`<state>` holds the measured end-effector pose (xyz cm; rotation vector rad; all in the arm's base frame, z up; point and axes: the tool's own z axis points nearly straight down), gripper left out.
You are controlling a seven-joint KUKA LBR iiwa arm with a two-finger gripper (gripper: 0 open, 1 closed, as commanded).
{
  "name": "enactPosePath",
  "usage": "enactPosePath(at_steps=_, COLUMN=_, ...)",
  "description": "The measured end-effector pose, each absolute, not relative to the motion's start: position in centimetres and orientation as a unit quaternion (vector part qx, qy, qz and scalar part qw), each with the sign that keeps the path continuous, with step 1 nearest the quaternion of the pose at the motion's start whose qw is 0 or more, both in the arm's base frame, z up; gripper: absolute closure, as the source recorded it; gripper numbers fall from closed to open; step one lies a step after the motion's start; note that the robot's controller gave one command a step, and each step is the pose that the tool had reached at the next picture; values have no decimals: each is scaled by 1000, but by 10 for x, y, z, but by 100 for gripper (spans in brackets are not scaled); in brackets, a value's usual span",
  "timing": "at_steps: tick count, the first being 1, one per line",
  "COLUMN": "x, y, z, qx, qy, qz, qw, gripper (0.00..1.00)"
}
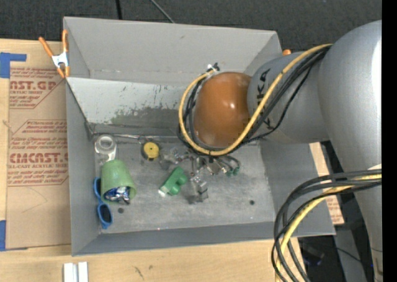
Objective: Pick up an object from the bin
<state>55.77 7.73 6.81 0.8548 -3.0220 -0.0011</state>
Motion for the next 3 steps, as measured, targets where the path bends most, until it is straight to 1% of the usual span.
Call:
enactPosePath(at_steps=1, x=558, y=78, z=68, qx=272, qy=-962, qz=-1, qw=0, gripper=0)
enactPosePath(at_steps=2, x=558, y=78, z=69, qx=272, qy=-962, qz=-1, qw=-1, gripper=100)
enactPosePath(at_steps=3, x=560, y=80, z=146, qx=272, qy=-962, qz=0, qw=-5, gripper=100)
